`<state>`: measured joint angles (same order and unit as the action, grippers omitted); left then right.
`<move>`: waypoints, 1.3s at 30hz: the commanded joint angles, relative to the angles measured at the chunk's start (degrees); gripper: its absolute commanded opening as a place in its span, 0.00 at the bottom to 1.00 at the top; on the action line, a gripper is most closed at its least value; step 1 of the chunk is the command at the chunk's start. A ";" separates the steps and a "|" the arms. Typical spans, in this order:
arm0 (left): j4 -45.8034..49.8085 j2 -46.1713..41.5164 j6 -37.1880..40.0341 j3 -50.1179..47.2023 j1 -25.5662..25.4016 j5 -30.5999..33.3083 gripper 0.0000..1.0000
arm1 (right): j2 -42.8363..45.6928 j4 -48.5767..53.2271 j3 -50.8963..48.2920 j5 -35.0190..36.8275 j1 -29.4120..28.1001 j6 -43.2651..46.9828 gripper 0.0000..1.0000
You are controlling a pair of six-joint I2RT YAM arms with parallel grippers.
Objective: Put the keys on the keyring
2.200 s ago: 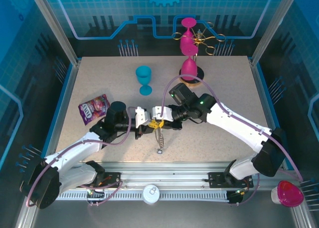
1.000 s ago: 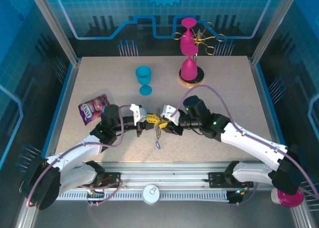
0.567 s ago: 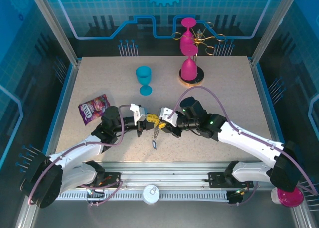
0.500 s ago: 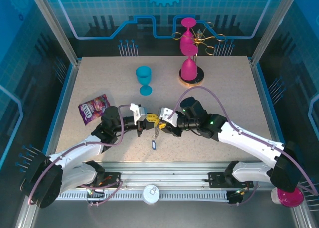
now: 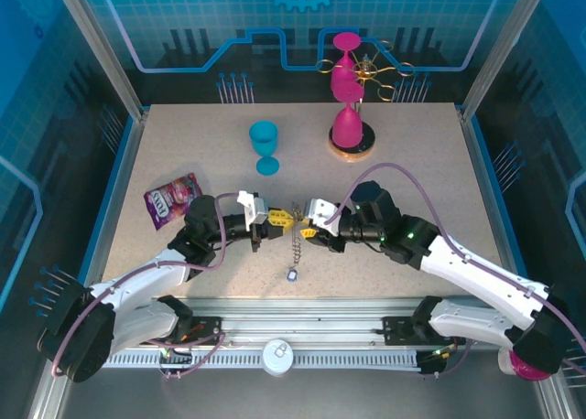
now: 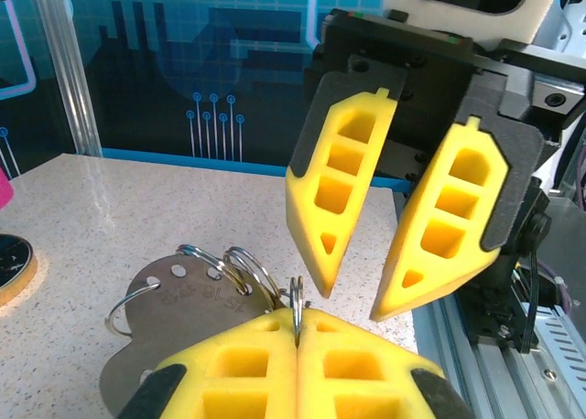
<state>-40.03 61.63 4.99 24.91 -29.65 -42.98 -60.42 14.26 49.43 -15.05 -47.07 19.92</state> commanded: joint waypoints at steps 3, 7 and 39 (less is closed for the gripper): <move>1.00 -0.33 3.36 0.93 -0.29 -3.72 0.00 | -1.67 -2.96 0.39 -2.36 0.76 0.82 0.21; 3.17 -0.48 5.16 1.30 -0.42 -4.20 0.00 | -1.72 -3.54 0.27 -2.83 1.07 0.64 0.21; 11.88 -0.95 10.03 3.44 -0.58 -3.88 0.10 | -5.80 -1.49 3.05 -8.63 1.19 2.42 0.00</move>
<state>-31.53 61.63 11.79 25.15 -29.74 -47.03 -65.45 13.26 49.95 -21.47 -45.67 20.82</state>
